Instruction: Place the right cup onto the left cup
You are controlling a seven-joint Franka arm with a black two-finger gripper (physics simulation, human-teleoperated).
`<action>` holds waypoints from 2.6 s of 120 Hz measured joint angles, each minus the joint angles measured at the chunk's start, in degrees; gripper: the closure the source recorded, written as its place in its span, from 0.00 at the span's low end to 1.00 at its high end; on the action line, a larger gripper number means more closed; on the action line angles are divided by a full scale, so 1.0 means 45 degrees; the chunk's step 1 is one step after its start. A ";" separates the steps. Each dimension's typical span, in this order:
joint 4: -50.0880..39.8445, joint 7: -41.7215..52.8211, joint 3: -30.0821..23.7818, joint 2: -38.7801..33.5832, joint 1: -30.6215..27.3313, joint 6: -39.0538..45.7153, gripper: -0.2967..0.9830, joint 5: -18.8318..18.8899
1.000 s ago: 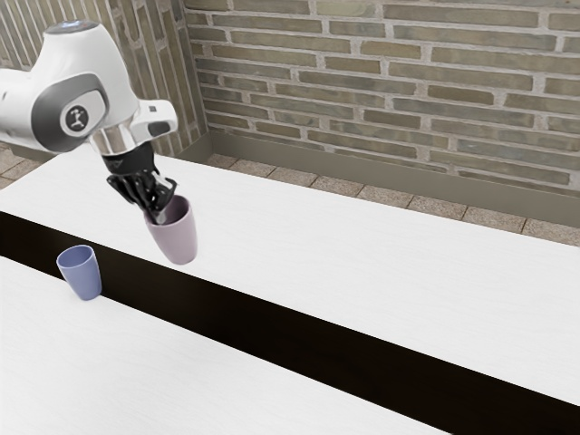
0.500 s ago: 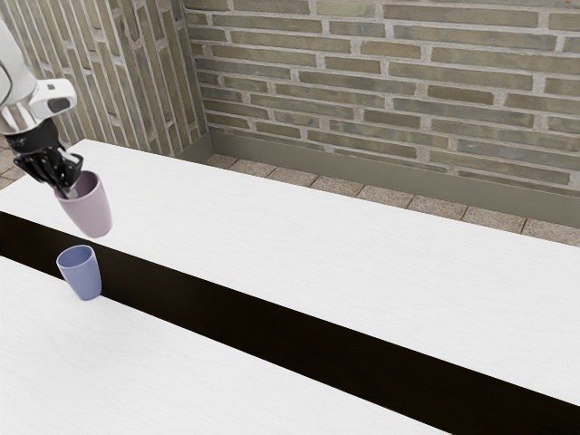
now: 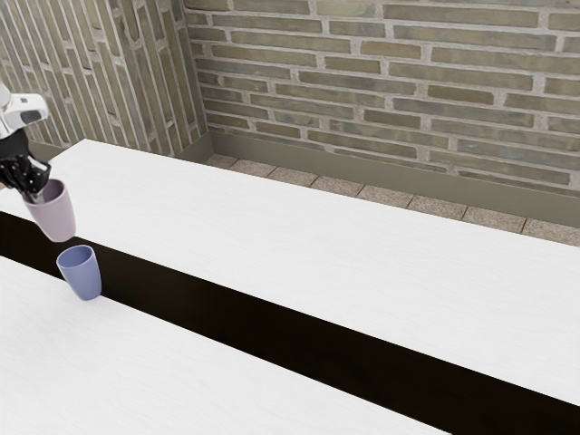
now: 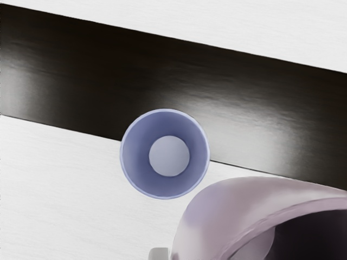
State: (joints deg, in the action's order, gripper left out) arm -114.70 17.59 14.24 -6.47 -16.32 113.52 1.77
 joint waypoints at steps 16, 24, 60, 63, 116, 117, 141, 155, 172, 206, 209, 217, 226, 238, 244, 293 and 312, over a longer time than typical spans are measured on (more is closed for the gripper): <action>0.0316 0.0419 0.0004 0.0774 -0.0188 0.0247 0.84 -0.0070; 0.0482 0.0609 0.0006 0.1113 -0.0243 0.0405 0.84 -0.0127; 0.1044 0.1330 0.0054 0.2604 -0.0505 0.0958 0.84 -0.0498; 0.1061 0.1379 0.0076 0.2692 -0.0544 0.0983 0.84 -0.0533; 0.1467 0.2033 0.0097 0.3812 -0.0706 0.1440 0.84 -0.1013; 0.1469 0.2041 0.0097 0.3828 -0.0706 0.1444 0.84 -0.1017; 0.1470 0.2217 0.0099 0.4226 -0.0708 0.1514 0.83 -0.1337; 0.1430 0.2337 0.0098 0.4316 -0.0707 0.1510 0.68 -0.1576; 0.1326 0.2456 0.0098 0.4056 -0.0702 0.1468 0.47 -0.1905; 0.0567 0.2628 0.0054 0.1518 -0.0565 0.0720 0.29 -0.2008; 0.0529 0.2639 0.0044 0.1378 -0.0542 0.0623 0.29 -0.2002; 0.0483 0.2667 0.0041 0.1130 -0.0462 0.0411 0.27 -0.1962; 0.0492 0.2695 0.0049 0.1054 -0.0266 0.0241 0.26 -0.1925; 0.0605 0.2727 0.0072 0.1110 0.0371 0.0100 0.25 -0.1859; 0.0688 0.2741 0.0087 0.1174 0.0830 0.0054 0.25 -0.1830; 0.3622 0.2509 0.0558 0.2543 0.4921 -0.0968 0.23 -0.1547; 0.4893 0.2280 0.0282 0.2649 0.4843 -0.2052 0.23 -0.1541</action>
State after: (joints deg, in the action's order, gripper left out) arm -92.68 27.85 15.50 5.46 5.48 104.29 -5.17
